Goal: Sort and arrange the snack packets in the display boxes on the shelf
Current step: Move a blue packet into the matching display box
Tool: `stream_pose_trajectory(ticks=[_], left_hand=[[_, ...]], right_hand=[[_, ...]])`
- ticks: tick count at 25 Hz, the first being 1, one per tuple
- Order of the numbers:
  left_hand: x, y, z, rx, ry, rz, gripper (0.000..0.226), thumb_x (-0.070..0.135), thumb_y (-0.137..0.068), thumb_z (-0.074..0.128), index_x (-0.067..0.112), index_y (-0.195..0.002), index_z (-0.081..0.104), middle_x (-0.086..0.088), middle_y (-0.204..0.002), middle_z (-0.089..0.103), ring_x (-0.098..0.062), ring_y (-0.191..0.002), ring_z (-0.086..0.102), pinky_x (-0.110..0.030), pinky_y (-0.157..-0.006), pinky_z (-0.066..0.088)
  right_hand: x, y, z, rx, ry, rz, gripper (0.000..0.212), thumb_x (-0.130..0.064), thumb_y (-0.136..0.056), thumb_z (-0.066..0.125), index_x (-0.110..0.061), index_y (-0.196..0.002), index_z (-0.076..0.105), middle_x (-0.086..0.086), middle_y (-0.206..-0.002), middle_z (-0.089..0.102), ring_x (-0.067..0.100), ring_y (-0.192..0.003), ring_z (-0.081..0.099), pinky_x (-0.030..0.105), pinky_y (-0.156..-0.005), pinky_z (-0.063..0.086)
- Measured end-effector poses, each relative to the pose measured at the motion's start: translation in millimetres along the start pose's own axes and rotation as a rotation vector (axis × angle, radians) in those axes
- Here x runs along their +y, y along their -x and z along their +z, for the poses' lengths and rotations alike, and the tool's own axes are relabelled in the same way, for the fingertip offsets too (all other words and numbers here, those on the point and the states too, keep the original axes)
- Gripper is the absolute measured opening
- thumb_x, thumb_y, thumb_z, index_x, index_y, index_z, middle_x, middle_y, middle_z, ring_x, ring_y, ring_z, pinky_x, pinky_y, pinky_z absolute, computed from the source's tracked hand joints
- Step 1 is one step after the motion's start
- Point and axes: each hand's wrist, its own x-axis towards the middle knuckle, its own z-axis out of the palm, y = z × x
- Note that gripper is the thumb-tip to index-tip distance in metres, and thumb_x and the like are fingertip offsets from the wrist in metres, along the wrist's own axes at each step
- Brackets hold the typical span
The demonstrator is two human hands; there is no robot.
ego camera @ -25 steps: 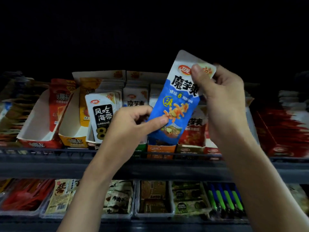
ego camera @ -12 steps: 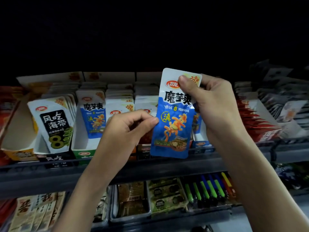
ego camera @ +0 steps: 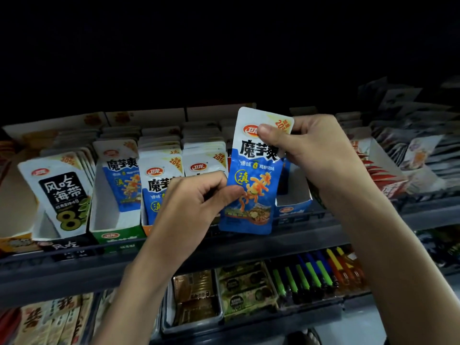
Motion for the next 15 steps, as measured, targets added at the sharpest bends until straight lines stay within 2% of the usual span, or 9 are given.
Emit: stream_pose_trajectory(ticks=[3,6,8,10,13,15], left_hand=[[0,-3,8,0.017,-0.024,0.012,0.046,0.051,-0.088,0.059,0.013,-0.064,0.049,-0.007,-0.058,0.053,-0.023,-0.056,0.047,-0.036,-0.050,0.038],[-1,-7,19,0.092,-0.087,-0.001,0.026,0.039,-0.094,0.057,0.021,-0.077,0.060,0.009,-0.065,0.058,-0.009,-0.061,0.052,-0.020,-0.051,0.035],[1,-8,26,0.081,-0.200,-0.011,0.021,0.046,-0.092,0.052,0.029,-0.088,0.063,0.018,-0.076,0.061,0.002,-0.070,0.057,-0.012,-0.056,0.035],[2,-8,33,0.023,-0.354,0.012,0.027,0.053,-0.088,0.048,0.035,-0.100,0.064,0.022,-0.093,0.064,0.007,-0.074,0.054,-0.006,-0.063,0.032],[4,-8,45,-0.100,-0.510,0.042,0.029,0.050,-0.091,0.051,0.039,-0.117,0.059,0.023,-0.111,0.060,0.007,-0.089,0.048,-0.014,-0.074,0.032],[3,-9,51,-0.179,-0.536,0.029,0.034,0.052,-0.094,0.046,0.044,-0.126,0.052,0.024,-0.118,0.057,0.004,-0.099,0.047,-0.022,-0.080,0.035]], right_hand=[[1,-1,-3,-0.011,-0.054,-0.008,0.013,-0.014,-0.090,0.069,-0.011,-0.078,0.068,-0.011,-0.058,0.068,-0.005,-0.046,0.058,0.007,-0.044,0.038],[-2,-3,-14,0.116,-0.130,-0.103,0.010,-0.009,-0.090,0.067,-0.007,-0.080,0.067,-0.012,-0.056,0.067,-0.005,-0.040,0.052,0.007,-0.041,0.034],[1,-8,-30,0.271,-0.155,-0.174,0.007,-0.012,-0.091,0.067,-0.007,-0.087,0.068,-0.011,-0.064,0.069,-0.005,-0.048,0.056,0.009,-0.046,0.038],[11,-14,-44,0.419,-0.123,-0.217,0.013,-0.020,-0.091,0.070,-0.007,-0.090,0.071,-0.002,-0.079,0.074,0.001,-0.064,0.061,0.020,-0.055,0.044],[30,-21,-48,0.499,-0.039,-0.210,0.022,-0.032,-0.087,0.074,-0.011,-0.085,0.074,0.002,-0.084,0.075,0.010,-0.074,0.062,0.036,-0.063,0.048],[38,-22,-46,0.508,0.058,-0.206,0.023,-0.035,-0.087,0.074,-0.014,-0.079,0.072,-0.005,-0.074,0.072,0.004,-0.067,0.059,0.033,-0.060,0.047]])
